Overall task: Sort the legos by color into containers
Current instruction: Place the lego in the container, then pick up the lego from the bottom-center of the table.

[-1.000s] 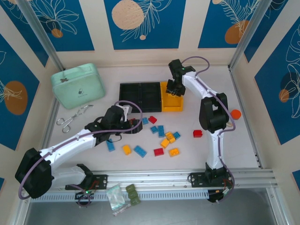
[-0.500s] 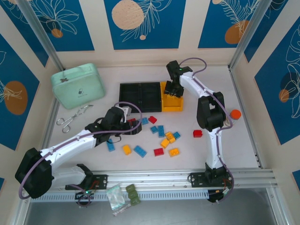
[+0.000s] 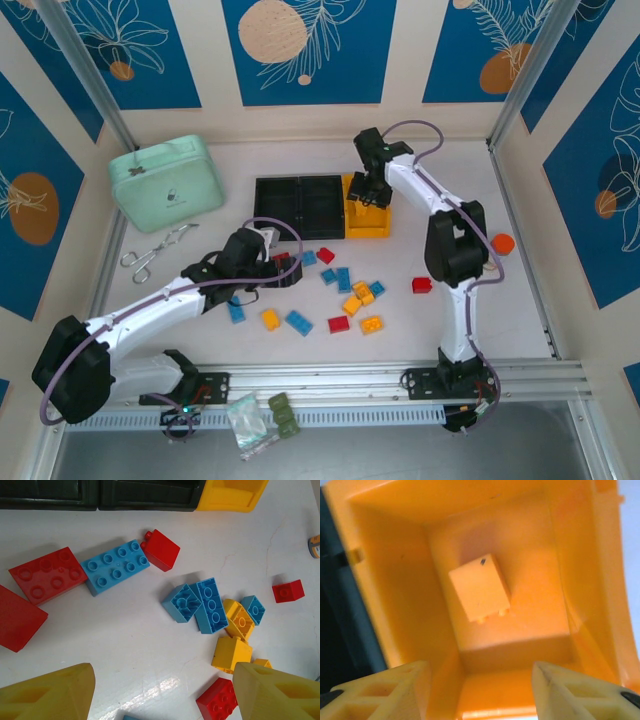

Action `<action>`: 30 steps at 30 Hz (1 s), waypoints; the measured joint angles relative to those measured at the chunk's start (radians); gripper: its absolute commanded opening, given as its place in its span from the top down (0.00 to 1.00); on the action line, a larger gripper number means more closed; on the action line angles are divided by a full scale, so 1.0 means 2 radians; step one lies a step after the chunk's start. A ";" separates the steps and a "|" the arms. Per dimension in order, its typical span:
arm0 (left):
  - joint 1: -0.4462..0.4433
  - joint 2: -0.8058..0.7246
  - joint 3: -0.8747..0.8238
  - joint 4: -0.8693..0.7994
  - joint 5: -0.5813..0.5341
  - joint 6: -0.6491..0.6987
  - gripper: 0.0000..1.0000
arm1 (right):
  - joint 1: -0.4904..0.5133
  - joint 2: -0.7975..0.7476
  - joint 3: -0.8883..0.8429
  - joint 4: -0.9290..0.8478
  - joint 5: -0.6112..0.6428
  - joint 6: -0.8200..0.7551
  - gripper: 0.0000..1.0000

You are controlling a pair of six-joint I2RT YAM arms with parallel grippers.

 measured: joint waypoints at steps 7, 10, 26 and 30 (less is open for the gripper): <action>0.000 -0.005 0.000 -0.014 0.008 0.010 0.27 | 0.014 -0.179 -0.147 0.030 -0.008 -0.003 0.45; 0.000 -0.005 0.000 -0.023 0.020 0.019 0.27 | 0.020 -0.236 -0.210 0.033 -0.014 -0.006 0.44; -0.010 -0.038 -0.015 -0.088 0.106 0.053 0.27 | 0.163 -0.451 -0.511 0.047 -0.045 0.000 0.24; -0.028 -0.058 -0.029 -0.092 0.112 0.051 0.27 | 0.196 -0.462 -0.545 0.051 -0.043 0.019 0.24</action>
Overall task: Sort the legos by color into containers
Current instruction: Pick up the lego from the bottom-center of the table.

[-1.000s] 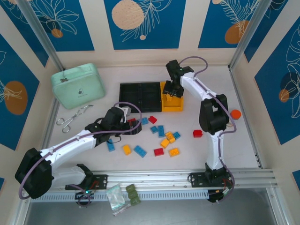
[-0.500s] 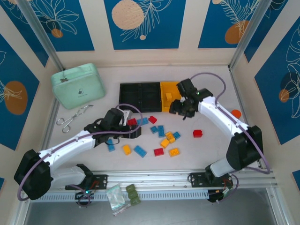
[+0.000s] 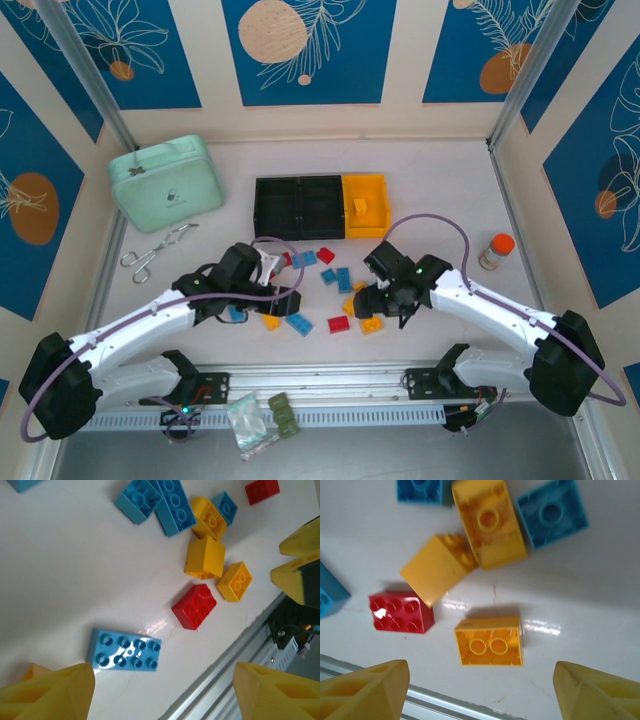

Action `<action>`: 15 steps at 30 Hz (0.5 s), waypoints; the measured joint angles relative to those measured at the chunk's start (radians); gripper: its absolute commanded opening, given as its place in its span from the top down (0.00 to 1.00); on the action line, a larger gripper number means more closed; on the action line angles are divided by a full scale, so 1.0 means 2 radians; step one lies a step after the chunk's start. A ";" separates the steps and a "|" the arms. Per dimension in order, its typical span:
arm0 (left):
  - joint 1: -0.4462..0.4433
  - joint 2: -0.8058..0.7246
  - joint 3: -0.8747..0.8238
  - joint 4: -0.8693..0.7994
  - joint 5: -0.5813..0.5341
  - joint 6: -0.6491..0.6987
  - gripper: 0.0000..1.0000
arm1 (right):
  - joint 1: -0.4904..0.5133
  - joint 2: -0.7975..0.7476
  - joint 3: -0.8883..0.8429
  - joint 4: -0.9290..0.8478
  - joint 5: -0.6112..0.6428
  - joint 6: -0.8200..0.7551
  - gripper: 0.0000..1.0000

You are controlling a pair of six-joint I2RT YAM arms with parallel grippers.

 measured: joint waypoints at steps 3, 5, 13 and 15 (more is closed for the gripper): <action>-0.009 0.000 -0.008 0.000 0.000 -0.002 0.27 | 0.014 0.008 -0.020 0.008 0.002 0.014 0.24; -0.015 0.005 -0.009 0.000 -0.001 -0.004 0.27 | 0.023 0.024 -0.025 0.013 0.007 0.022 0.24; -0.028 0.025 -0.012 0.011 -0.011 -0.013 0.27 | 0.044 0.084 -0.026 0.034 0.025 0.034 0.27; -0.030 0.026 -0.013 0.014 -0.016 -0.015 0.27 | 0.047 0.095 -0.026 0.035 0.031 0.035 0.29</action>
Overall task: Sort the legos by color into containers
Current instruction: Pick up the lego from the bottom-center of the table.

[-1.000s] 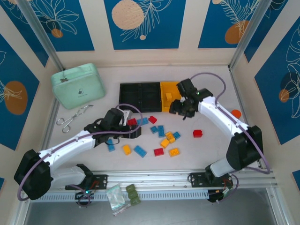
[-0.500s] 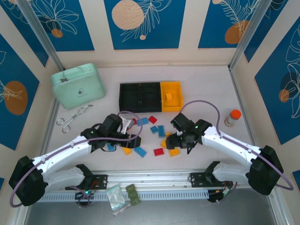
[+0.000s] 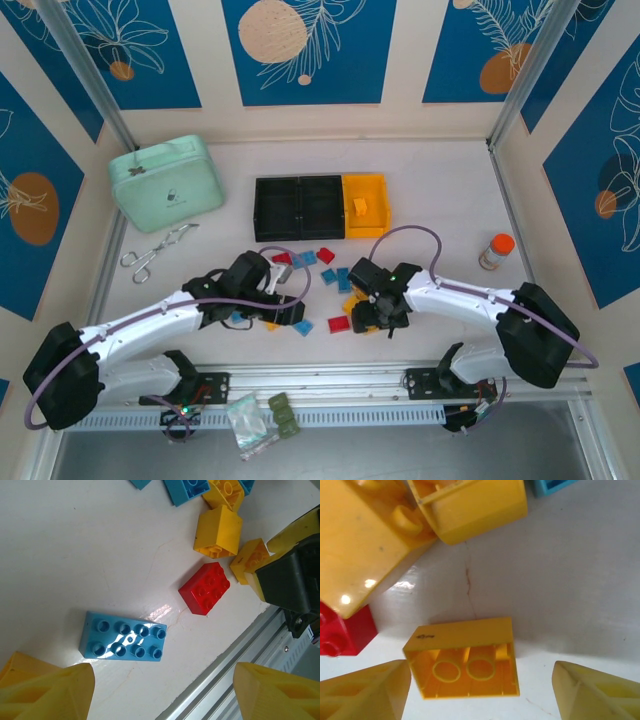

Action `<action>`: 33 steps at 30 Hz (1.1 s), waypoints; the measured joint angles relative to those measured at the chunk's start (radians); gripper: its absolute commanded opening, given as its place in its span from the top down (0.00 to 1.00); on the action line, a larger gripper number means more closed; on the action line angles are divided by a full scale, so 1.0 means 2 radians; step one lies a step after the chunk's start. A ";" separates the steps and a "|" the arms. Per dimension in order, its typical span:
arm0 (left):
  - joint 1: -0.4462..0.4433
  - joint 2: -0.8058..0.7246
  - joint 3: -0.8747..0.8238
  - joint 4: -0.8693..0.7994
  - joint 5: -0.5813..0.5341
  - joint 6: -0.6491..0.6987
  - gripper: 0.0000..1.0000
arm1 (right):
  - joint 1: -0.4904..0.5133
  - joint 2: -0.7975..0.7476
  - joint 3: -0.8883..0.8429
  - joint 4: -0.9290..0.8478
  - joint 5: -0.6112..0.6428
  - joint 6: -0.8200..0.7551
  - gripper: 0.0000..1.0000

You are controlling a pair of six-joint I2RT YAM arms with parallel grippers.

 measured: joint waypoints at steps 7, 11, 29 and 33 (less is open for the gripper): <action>-0.002 0.000 -0.003 0.007 -0.012 -0.010 0.28 | 0.006 0.023 0.005 0.005 0.010 0.000 0.42; -0.003 0.000 -0.008 0.009 -0.016 -0.012 0.28 | 0.010 0.026 0.010 0.004 0.015 0.000 0.53; -0.005 0.013 0.025 0.035 -0.075 -0.036 0.27 | -0.130 0.002 0.181 -0.036 0.014 -0.054 0.56; -0.005 0.033 0.059 0.037 -0.090 -0.037 0.27 | -0.163 0.061 0.249 -0.032 0.010 -0.073 0.55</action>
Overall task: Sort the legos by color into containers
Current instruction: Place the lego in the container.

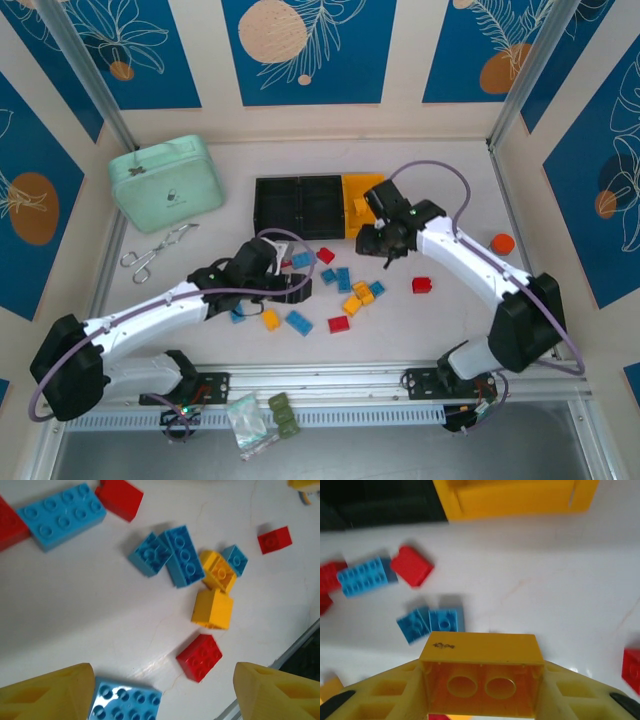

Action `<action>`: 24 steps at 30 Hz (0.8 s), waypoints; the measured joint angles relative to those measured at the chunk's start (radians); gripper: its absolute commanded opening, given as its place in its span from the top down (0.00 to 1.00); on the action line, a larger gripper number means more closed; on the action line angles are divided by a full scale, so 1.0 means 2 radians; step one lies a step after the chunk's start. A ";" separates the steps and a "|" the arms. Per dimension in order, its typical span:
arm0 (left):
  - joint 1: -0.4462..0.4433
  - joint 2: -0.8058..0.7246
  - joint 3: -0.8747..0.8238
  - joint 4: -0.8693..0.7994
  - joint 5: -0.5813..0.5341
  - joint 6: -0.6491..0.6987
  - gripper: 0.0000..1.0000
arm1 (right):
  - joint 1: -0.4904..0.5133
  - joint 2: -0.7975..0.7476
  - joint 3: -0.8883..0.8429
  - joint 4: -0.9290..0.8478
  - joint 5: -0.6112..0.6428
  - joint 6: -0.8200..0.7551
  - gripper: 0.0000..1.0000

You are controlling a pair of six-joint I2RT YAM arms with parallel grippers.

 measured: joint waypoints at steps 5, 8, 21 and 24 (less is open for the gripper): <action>0.000 0.019 0.019 0.008 -0.007 -0.001 0.27 | -0.032 0.083 0.085 0.005 0.000 -0.014 0.55; 0.000 0.026 0.019 0.009 -0.009 -0.001 0.27 | -0.048 0.133 0.140 0.003 0.000 -0.016 0.55; 0.000 0.030 0.019 0.006 -0.018 -0.005 0.27 | -0.093 0.331 0.357 -0.028 0.002 -0.015 0.54; 0.000 0.030 0.019 0.006 -0.019 -0.005 0.27 | -0.098 0.371 0.409 -0.047 0.003 -0.015 0.53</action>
